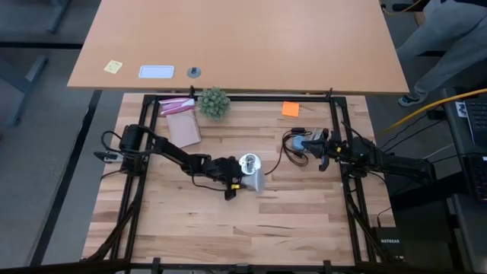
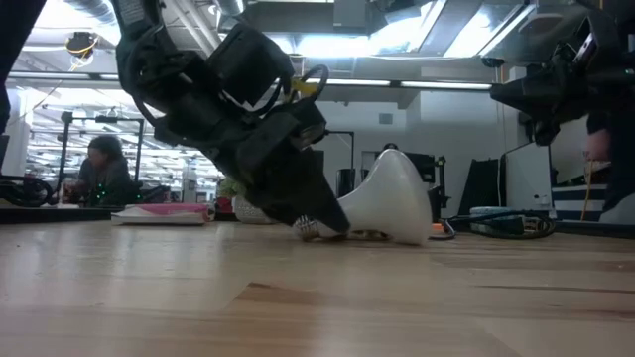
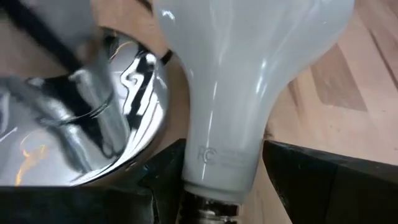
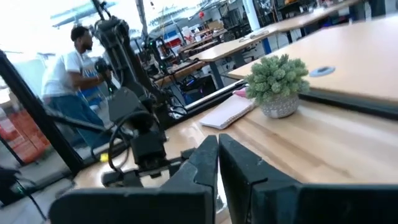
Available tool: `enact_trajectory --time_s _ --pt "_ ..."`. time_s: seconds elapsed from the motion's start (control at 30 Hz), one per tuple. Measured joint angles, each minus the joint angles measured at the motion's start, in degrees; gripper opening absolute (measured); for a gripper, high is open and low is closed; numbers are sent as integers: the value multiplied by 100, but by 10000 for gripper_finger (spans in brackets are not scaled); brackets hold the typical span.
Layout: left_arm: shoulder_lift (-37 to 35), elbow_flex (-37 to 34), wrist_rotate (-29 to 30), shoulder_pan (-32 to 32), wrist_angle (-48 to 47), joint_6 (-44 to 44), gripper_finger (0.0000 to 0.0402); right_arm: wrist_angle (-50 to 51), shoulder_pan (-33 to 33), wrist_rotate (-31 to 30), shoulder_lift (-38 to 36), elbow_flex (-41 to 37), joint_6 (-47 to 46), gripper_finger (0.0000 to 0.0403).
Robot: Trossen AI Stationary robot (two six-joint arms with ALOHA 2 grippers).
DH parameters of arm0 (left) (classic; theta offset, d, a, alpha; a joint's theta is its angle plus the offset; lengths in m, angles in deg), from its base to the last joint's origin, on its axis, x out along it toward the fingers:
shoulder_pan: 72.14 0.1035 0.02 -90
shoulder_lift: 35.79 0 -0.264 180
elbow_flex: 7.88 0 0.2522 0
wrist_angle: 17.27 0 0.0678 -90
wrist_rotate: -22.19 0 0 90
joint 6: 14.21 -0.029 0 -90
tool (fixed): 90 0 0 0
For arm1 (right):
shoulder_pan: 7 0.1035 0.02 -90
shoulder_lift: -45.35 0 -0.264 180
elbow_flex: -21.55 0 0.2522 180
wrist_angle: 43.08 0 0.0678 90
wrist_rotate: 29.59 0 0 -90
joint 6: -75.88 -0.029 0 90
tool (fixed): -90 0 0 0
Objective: Screw lightbulb
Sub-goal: Insert the lightbulb into the lamp
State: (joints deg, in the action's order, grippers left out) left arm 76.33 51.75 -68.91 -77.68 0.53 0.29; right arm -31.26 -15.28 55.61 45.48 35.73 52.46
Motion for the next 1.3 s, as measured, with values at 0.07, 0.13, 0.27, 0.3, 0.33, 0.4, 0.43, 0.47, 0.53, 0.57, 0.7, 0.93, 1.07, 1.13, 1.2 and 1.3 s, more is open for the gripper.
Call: enact_trajectory --time_s 0.07,0.13,0.27,0.3,0.33,0.4,0.43,0.47,0.53,0.57,0.7,0.93,1.07,1.13,1.2,1.3 --pt "2 1 -48 -2 62 -15 200 14 1 79 21 -1 -329 21" --pt "2 37 -64 2 32 -17 200 40 1 254 82 -1 -523 21" --pt "0 64 -60 9 38 -17 200 66 1 445 301 1 -789 21" --pt "2 64 -60 11 38 -16 200 64 1 444 373 1 -841 21" --pt "-1 64 -55 11 43 0 200 64 1 444 450 1 -910 21" --pt "-1 64 -48 11 49 35 200 61 1 444 612 1 -985 21" --pt "-1 64 -43 11 49 36 200 61 3 444 698 1 -1017 21" --pt "-1 64 -41 11 54 34 199 61 5 444 787 1 -1080 21" --pt "-3 64 -38 -4 90 29 195 51 5 442 948 1 -1116 21" --pt "-3 64 -38 -4 117 31 190 20 5 442 1028 1 -1117 21" --pt "-5 64 -34 -7 217 39 162 -342 5 442 1258 1 -1103 21" --pt "-5 66 -20 -4 236 133 138 -748 5 439 1334 1 -1075 21" --pt "-5 68 -20 -4 303 271 149 -758 5 440 1341 1 -1071 21" --pt "-5 68 -19 -4 458 342 149 -758 5 476 1380 1 -1073 21" --pt "-12 73 -18 -4 672 417 147 -758 5 625 1422 1 -1067 21" --pt "-12 75 -18 -2 1013 483 144 -850 5 777 1471 2 -1062 21"
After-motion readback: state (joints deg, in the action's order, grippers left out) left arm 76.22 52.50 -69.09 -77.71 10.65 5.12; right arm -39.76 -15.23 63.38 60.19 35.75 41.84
